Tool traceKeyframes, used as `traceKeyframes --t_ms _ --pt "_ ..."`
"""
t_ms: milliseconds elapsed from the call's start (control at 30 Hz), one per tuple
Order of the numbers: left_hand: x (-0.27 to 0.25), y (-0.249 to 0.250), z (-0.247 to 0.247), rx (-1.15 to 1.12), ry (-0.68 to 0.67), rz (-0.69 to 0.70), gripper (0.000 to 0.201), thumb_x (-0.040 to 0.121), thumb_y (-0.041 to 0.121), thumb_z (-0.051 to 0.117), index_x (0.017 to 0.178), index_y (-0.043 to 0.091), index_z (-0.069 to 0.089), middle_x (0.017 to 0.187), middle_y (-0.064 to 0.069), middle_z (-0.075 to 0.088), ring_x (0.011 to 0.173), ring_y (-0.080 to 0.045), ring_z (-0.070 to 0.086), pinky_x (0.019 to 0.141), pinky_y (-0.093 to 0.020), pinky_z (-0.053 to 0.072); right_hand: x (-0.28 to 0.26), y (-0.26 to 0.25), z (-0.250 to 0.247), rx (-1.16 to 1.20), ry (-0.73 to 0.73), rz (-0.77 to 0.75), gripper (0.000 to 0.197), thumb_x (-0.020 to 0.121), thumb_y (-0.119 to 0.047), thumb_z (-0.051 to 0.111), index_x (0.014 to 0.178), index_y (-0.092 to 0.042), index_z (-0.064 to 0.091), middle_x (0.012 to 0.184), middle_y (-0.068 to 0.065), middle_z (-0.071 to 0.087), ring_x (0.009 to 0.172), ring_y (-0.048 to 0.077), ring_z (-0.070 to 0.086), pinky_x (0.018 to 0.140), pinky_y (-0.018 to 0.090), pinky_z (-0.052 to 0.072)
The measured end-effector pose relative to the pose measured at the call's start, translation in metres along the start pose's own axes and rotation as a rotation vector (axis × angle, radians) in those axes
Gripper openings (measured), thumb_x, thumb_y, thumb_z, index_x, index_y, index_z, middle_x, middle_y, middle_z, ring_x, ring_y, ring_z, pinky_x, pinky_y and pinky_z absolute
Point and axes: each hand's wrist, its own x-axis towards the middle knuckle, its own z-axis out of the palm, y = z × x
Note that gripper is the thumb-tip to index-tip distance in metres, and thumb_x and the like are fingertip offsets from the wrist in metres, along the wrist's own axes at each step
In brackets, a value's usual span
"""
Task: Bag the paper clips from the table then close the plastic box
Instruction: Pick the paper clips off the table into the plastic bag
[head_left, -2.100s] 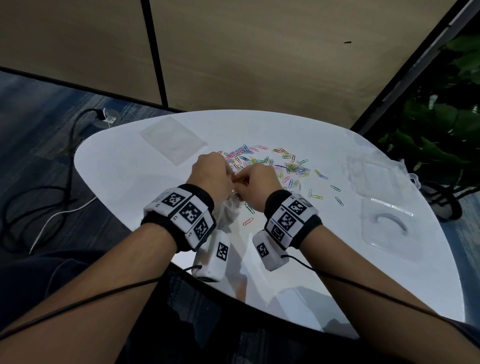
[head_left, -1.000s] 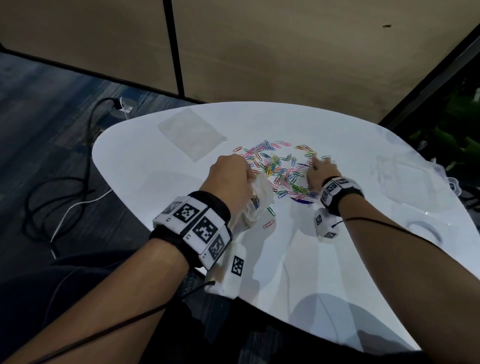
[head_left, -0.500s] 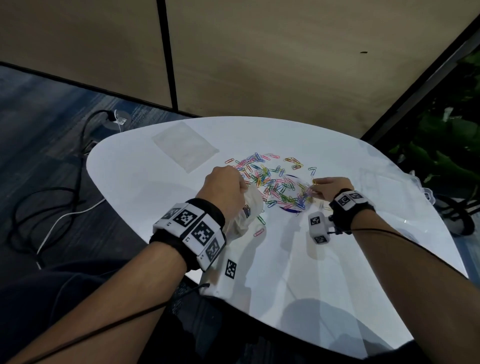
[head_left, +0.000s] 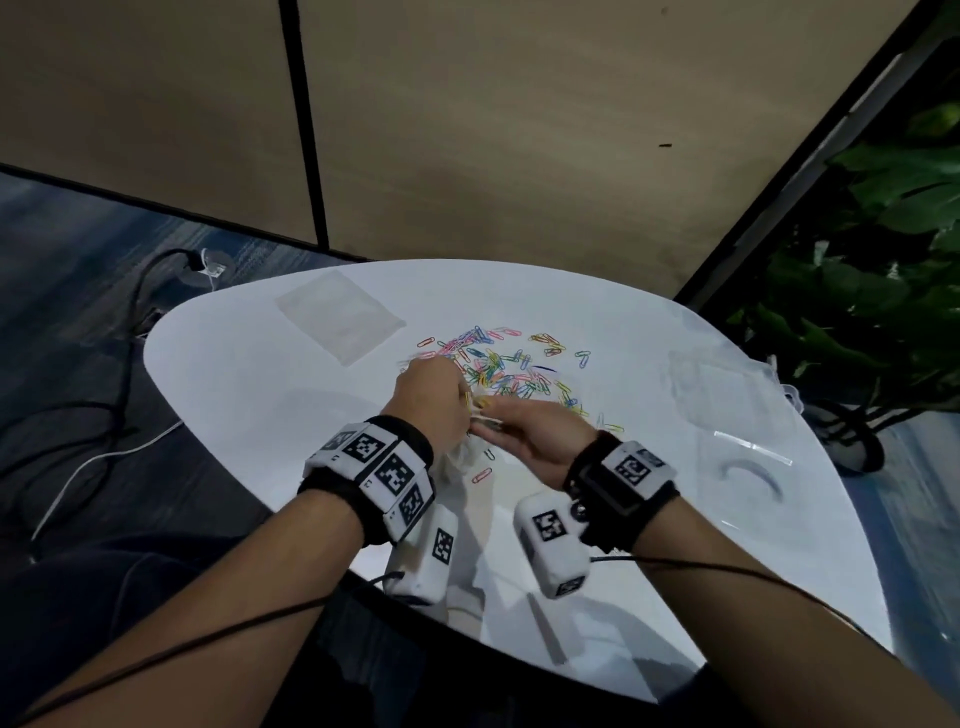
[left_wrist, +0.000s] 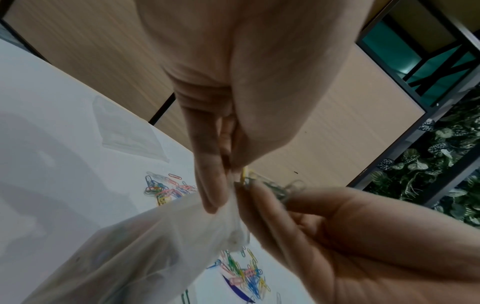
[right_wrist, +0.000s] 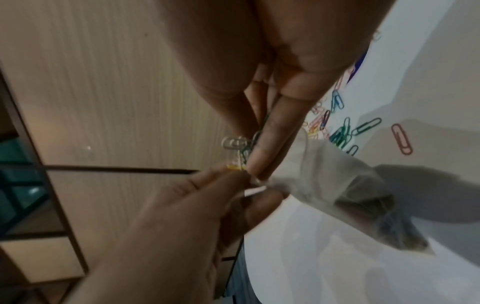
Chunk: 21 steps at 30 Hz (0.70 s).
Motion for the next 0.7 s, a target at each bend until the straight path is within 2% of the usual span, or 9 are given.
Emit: traceKeyframes --t_ms 67,133,233,333,400,500,533,600,700 --pt "0.001 0.0 0.001 -0.011 0.011 -0.018 0.025 0.09 0.003 0.054 0.087 0.008 0.078 0.093 -0.013 0.076 0.086 -0.031 0.073 0.085 -0.037 0.06 0.003 0.006 0.008 -0.025 0.04 0.002 0.02 0.093 0.005 0.053 0.108 0.013 0.063 0.108 0.02 0.068 0.09 0.022 0.07 0.072 0.022 0.06" --pt "0.003 -0.002 0.002 -0.029 0.023 -0.031 0.025 0.091 0.003 0.055 0.091 0.009 0.079 0.099 -0.012 0.076 0.087 -0.031 0.073 0.086 -0.037 0.06 0.005 0.007 0.011 -0.027 0.056 0.01 0.017 0.092 0.006 0.053 0.102 0.013 0.064 0.103 0.022 0.069 0.087 0.024 0.069 0.071 0.024 0.06" --pt "0.004 -0.003 0.003 -0.044 0.02 -0.017 0.022 0.092 0.005 0.058 0.095 0.01 0.079 0.102 -0.011 0.076 0.088 -0.031 0.074 0.086 -0.038 0.06 0.008 0.003 0.008 -0.035 0.033 0.032 0.018 0.092 0.004 0.054 0.106 0.014 0.062 0.1 0.02 0.068 0.087 0.023 0.069 0.081 0.027 0.06" --pt "0.003 -0.001 0.007 -0.014 0.006 0.01 0.022 0.093 0.007 0.059 0.1 0.012 0.079 0.104 -0.011 0.075 0.094 -0.027 0.072 0.09 -0.037 0.059 0.01 0.001 0.005 -0.219 0.054 0.039 0.027 0.089 0.009 0.053 0.114 0.007 0.065 0.099 0.014 0.071 0.084 0.017 0.07 0.076 0.023 0.058" --pt "0.002 0.0 0.008 -0.002 0.004 0.021 0.022 0.093 0.007 0.059 0.101 0.012 0.079 0.105 -0.011 0.075 0.095 -0.028 0.072 0.09 -0.038 0.059 0.012 0.005 0.003 -0.406 0.113 -0.038 0.026 0.081 0.013 0.059 0.1 0.001 0.073 0.09 0.015 0.072 0.074 0.02 0.068 0.072 0.025 0.056" --pt "0.003 -0.001 0.008 -0.009 -0.02 0.028 0.022 0.093 0.006 0.059 0.099 0.01 0.079 0.101 -0.012 0.076 0.088 -0.031 0.073 0.086 -0.039 0.06 0.014 0.012 0.004 -0.753 0.212 -0.172 0.011 0.069 -0.008 0.073 0.076 -0.014 0.079 0.071 0.012 0.073 0.063 0.024 0.062 0.073 0.038 0.059" --pt "0.004 -0.002 0.009 -0.01 -0.026 0.028 0.021 0.093 0.006 0.059 0.098 0.01 0.079 0.1 -0.012 0.076 0.088 -0.031 0.073 0.086 -0.04 0.06 0.014 0.013 0.004 -0.856 0.228 -0.217 0.006 0.072 -0.014 0.073 0.072 -0.016 0.078 0.066 0.007 0.072 0.06 0.021 0.062 0.069 0.037 0.059" --pt "0.005 -0.003 0.009 -0.019 -0.035 0.024 0.02 0.093 0.006 0.059 0.097 0.01 0.079 0.096 -0.012 0.076 0.087 -0.031 0.074 0.086 -0.04 0.06 0.013 0.014 0.007 -1.01 0.249 -0.287 0.014 0.084 -0.013 0.065 0.078 -0.019 0.077 0.062 -0.001 0.067 0.056 0.014 0.058 0.058 0.026 0.051" --pt "0.006 -0.003 0.01 -0.025 -0.035 0.026 0.02 0.092 0.006 0.06 0.095 0.01 0.079 0.094 -0.012 0.076 0.086 -0.031 0.074 0.085 -0.04 0.06 0.011 0.012 0.011 -1.142 0.22 -0.316 0.026 0.086 -0.002 0.058 0.104 -0.011 0.075 0.075 -0.002 0.066 0.068 0.012 0.061 0.062 0.016 0.047"
